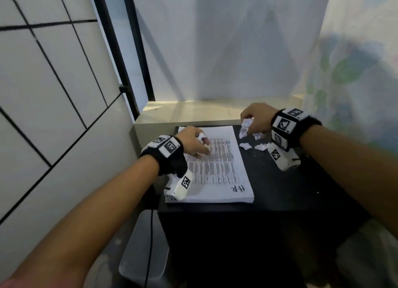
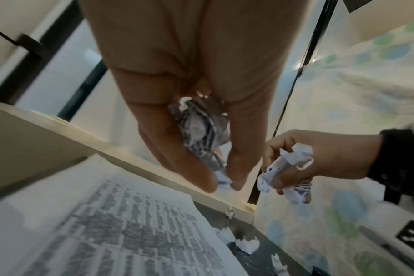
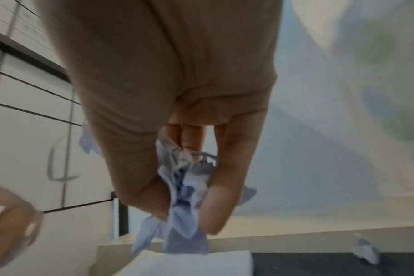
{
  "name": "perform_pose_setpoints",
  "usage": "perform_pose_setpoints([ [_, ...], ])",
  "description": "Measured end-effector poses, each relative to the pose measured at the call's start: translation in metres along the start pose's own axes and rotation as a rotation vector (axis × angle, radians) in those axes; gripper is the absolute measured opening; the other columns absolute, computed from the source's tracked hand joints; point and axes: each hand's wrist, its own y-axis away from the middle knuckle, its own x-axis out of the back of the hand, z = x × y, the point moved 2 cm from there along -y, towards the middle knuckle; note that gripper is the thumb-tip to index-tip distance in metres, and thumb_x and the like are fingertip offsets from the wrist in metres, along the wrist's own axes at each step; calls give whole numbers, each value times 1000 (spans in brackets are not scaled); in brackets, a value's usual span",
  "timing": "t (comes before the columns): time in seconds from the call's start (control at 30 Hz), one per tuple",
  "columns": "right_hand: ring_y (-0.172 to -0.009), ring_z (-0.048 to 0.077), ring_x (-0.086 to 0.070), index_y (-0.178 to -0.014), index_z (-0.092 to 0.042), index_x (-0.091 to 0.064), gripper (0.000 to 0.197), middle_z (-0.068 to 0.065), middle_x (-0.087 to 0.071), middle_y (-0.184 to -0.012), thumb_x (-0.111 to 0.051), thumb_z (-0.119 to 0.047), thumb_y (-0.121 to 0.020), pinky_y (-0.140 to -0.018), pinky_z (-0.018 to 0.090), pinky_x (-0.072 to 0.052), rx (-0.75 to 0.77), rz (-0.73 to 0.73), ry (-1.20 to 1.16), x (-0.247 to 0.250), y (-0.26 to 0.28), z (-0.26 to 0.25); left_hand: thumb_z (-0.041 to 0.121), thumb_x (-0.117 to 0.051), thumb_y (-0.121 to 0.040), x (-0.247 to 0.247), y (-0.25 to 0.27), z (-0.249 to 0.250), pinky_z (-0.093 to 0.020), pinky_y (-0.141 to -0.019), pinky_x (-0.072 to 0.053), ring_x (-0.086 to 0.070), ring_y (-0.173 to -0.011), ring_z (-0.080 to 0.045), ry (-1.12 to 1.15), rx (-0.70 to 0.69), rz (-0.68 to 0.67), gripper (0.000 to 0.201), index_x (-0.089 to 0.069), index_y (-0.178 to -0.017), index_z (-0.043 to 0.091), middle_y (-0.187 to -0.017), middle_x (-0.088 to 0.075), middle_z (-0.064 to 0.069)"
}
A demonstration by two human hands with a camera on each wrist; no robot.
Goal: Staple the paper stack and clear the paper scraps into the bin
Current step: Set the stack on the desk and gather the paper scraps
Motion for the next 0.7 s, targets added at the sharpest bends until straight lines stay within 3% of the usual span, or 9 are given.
perform_pose_setpoints([
  [0.1, -75, 24, -50, -88, -2, -67, 19, 10, -56, -79, -71, -14, -73, -63, 26, -39, 65, 15, -25, 0, 12, -44, -5, -71, -77, 16, 25, -17, -20, -51, -59, -59, -63, -14, 37, 12, 47, 23, -56, -71, 11, -73, -55, -3],
  [0.2, -62, 24, -57, -84, -2, -66, 13, 9, -58, -71, -69, -7, -73, -50, 26, -50, 149, 5, -79, -9, 16, -86, -4, -71, -77, 35, 50, -42, -14, -38, -52, -58, -51, -11, 40, 54, 124, 19, -57, -77, 9, -67, -57, -2],
  [0.27, -54, 22, -59, -88, 0, -65, 15, 10, -61, -72, -69, -5, -74, -39, 21, -52, 197, -12, -119, -18, 19, -116, -3, -73, -76, 45, 63, -68, -16, -40, -52, -58, -37, -5, -4, 89, 175, 21, -59, -67, 11, -52, -62, 0],
  [0.33, -57, 22, -58, -81, -2, -64, 11, 10, -60, -75, -71, -7, -74, -35, 14, -47, 243, -28, -128, -30, 20, -147, -3, -74, -74, 50, 74, -101, -22, -51, -55, -58, -36, -8, -7, 151, 208, 27, -59, -58, 14, -36, -60, 3],
  [0.4, -59, 23, -59, -69, -8, -56, 19, 10, -58, -77, -73, -11, -73, -44, 22, -54, 269, -74, -154, -44, 22, -178, -4, -72, -75, 49, 84, -138, -24, -53, -56, -59, -35, -6, -10, 220, 212, 30, -58, -55, 13, -32, -58, 5],
  [0.47, -68, 26, -61, -79, -5, -59, 20, 12, -58, -79, -75, -16, -74, -54, 30, -54, 293, -127, -176, -58, 22, -205, -4, -70, -77, 42, 94, -174, -21, -45, -55, -57, -30, -1, 12, 293, 202, 29, -56, -57, 12, -31, -59, 7],
  [0.57, -82, 29, -63, -101, 1, -66, 33, 14, -63, -86, -74, -19, -75, -55, 23, -44, 353, -136, -184, -77, 22, -240, -4, -70, -77, 26, 103, -224, -25, -47, -55, -59, -41, -13, 76, 407, 217, 29, -53, -59, 11, -46, -60, -4],
  [0.7, -79, 18, -55, -95, -2, -67, 31, 14, -66, -96, -76, -23, -74, -53, 24, -42, 389, -174, -236, -106, 22, -276, -3, -71, -78, 1, 111, -270, -22, -42, -52, -54, -51, -18, 169, 513, 170, 30, -53, -56, 9, -58, -54, -9],
])
